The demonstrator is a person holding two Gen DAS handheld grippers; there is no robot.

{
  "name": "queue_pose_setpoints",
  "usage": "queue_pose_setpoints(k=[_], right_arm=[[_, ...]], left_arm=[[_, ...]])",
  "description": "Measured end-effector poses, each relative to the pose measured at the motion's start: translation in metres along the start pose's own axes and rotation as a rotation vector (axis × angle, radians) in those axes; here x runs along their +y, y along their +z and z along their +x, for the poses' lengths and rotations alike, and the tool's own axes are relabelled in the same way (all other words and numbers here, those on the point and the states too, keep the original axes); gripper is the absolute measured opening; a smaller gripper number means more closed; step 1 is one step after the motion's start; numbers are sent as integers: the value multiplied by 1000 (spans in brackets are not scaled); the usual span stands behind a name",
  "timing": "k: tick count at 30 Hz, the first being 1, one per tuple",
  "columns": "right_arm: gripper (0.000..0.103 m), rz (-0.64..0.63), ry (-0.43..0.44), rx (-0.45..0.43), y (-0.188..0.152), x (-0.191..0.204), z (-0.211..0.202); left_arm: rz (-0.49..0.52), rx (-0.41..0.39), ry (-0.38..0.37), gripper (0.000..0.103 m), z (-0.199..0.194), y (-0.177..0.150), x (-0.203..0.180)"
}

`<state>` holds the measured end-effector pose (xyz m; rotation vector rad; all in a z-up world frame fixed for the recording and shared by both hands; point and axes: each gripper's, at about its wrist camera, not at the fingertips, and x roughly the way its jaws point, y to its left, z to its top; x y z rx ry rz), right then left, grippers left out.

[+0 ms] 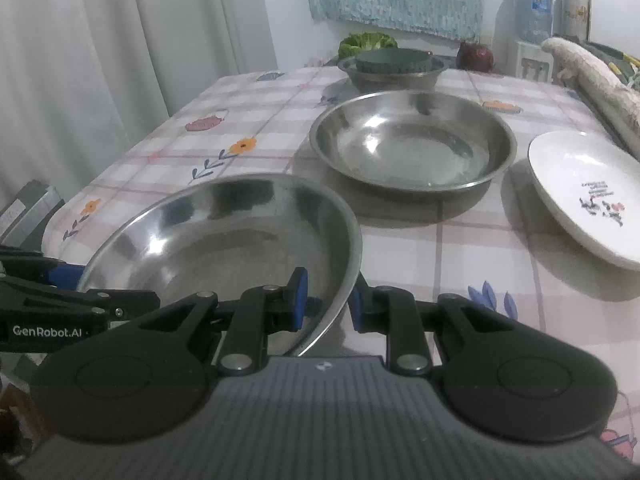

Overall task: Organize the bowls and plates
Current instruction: 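Hold the steel plate with both grippers above the other steel plate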

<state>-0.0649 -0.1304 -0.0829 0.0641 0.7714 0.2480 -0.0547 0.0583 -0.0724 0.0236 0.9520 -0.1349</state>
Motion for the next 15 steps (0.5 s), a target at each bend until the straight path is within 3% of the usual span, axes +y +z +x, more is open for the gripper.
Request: queue_pose_setpoints(k=[7,15], right_arm=[[21,27,14,-4,0,-8,6],[19,39,10,-10,4,-14,13]], left_arm=[[-23,-14,-3,53,9,6,12],[7,-47,3,40,16,13,14]])
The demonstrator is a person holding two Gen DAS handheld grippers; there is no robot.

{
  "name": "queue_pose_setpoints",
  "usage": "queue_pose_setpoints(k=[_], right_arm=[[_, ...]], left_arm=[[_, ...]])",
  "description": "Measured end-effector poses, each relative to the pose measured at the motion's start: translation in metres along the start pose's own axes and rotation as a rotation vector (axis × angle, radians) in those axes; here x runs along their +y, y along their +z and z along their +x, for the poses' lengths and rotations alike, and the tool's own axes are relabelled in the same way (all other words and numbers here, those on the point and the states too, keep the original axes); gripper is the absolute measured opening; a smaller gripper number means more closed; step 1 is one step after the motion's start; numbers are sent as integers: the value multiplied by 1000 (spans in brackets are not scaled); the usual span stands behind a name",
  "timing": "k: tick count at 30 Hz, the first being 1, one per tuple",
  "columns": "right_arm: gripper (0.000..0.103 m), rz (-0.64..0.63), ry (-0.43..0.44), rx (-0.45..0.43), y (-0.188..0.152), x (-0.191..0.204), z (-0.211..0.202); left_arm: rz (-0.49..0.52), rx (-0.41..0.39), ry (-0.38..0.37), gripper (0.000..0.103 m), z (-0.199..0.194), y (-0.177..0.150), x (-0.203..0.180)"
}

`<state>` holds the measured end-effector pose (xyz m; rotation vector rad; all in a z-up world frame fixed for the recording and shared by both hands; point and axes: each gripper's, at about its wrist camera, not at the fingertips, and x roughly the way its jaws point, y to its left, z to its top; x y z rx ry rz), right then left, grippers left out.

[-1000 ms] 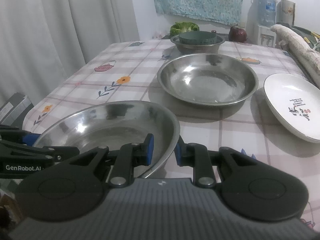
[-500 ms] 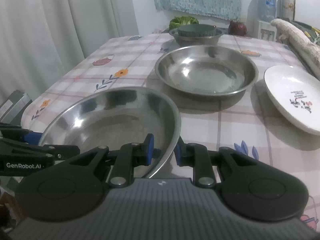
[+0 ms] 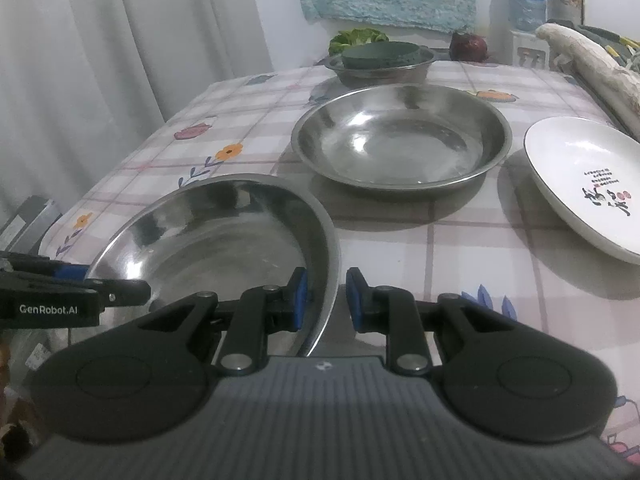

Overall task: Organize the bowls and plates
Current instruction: 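Hold the steel plate with both grippers above the other steel plate, then lower the held steel plate onto the other steel plate with both grippers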

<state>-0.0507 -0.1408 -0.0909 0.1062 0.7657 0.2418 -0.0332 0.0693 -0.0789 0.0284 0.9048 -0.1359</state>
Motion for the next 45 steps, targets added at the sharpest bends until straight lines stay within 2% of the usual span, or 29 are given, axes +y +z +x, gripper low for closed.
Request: queue_pose_setpoints(k=[11,23,45], right_arm=[[16,-24,-1,-15,1,4,3],[16,-6,-1,-53,2,1,-11],[16,58,-20,-143,14,-14,-45]], left_arm=[[12,-23,19,34,2,1,0],[-20,-17,-10,33,-7,1,0],[22,-96,-47,33,-33,22,-26]])
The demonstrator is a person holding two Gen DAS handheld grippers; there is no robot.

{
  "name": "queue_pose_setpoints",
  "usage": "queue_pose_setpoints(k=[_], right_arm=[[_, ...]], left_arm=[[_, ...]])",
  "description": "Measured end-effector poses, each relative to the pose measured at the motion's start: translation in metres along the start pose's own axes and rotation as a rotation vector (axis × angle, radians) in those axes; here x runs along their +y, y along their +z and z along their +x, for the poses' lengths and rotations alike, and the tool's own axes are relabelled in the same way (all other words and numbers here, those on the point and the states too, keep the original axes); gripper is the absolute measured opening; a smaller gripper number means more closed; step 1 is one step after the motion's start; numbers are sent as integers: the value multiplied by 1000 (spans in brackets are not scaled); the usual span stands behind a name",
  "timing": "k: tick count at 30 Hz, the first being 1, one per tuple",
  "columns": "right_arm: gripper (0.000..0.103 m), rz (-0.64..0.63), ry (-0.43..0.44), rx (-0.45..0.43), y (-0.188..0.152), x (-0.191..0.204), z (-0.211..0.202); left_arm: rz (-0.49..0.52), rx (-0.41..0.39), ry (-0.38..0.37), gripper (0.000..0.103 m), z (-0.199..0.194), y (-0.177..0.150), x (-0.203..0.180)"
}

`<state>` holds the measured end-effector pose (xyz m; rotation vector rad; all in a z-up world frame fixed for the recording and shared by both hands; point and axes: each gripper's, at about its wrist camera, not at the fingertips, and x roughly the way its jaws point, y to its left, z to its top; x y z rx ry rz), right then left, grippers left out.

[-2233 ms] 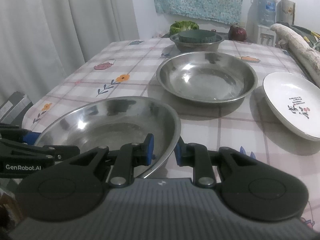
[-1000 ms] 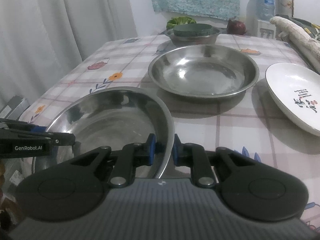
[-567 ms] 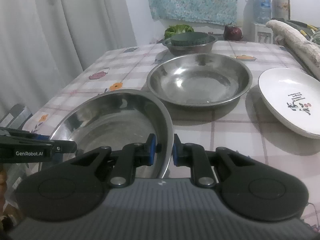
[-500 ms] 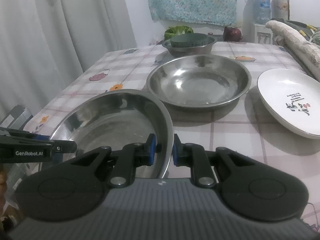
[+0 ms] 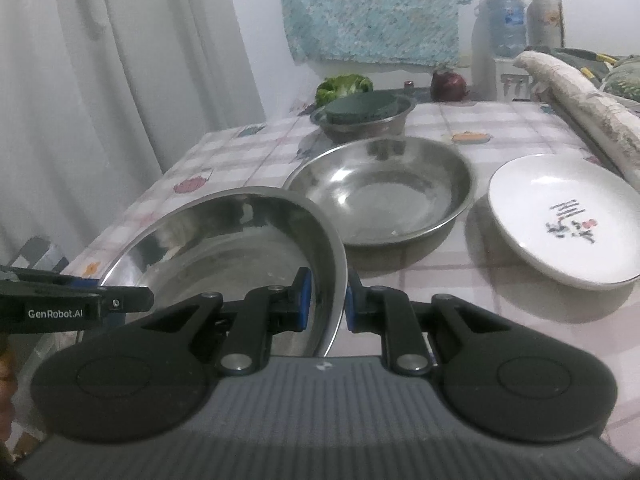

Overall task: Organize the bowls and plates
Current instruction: 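Lower the held steel plate onto the other steel plate with both grippers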

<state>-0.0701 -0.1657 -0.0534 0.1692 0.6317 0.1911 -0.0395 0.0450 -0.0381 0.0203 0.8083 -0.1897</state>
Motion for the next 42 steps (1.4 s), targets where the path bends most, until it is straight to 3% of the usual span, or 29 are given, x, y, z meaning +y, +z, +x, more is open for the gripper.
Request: queue_pose_setpoints(k=[10,22,34,42], right_arm=[[16,48,-36,-45,16,-25,-12],[16,128,-64,-45,45,-61,11],[19,170,-103,43,66,-85,60],[23,172,-120,71,70,-92,78]], left_arm=[[49,-35,-43,33,11,30,-25],[88,-39,-76,33,45,71,-46],[62,60,-106,33,105,95,-46],[64,66,-121,33,119,100,-45]])
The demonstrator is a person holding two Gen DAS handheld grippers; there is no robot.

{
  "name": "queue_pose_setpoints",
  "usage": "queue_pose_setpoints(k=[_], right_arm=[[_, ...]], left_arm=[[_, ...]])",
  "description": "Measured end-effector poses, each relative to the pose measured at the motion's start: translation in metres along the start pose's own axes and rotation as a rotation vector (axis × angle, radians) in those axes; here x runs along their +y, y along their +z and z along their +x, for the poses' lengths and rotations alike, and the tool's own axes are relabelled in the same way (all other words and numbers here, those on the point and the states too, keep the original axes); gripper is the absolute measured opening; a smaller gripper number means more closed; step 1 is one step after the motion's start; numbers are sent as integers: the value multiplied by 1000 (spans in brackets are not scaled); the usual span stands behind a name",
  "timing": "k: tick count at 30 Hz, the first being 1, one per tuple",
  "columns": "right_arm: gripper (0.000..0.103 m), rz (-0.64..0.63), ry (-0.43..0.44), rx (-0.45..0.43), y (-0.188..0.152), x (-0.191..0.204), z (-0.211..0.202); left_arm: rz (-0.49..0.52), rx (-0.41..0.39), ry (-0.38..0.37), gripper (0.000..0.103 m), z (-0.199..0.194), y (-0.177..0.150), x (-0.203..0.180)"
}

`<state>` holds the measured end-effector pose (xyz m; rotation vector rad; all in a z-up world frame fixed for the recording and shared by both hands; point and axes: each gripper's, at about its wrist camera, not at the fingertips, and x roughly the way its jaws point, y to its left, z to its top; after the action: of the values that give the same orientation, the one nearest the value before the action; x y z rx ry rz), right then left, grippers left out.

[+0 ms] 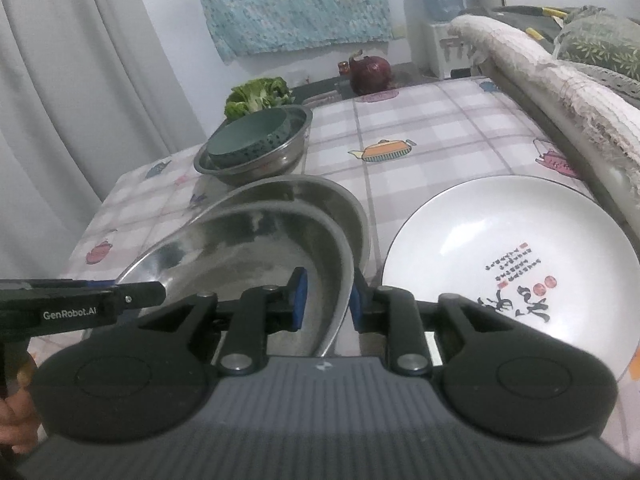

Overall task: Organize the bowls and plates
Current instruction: 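Lower the held steel plate onto the other steel plate with both grippers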

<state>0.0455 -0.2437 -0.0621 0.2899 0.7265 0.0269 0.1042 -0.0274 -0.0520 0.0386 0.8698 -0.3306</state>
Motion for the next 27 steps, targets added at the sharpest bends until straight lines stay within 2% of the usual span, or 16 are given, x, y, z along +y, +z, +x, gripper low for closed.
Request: queue_pose_setpoints(k=[10,14,17,22,23,27], right_arm=[[30,5,-14,-20,7,-5,2],[31,32,6,-12,4,-8,-6],[31,84,45,18,-5,-11,-12],[35,186,68,64,-25,-16,-11],[41,216,76,68,-28,-19,-8],[41,244,97,49,-27,-17,-4]], left_arm=[[-9,-5,9,33,3,2,6],[-22,-1,6,38,6,5,9],[-33,2,-4,43,11,9,10],[-59,28,1,43,23,12,16],[-62,34,3,43,27,12,17],[-44,63,43,40,37,11,14]])
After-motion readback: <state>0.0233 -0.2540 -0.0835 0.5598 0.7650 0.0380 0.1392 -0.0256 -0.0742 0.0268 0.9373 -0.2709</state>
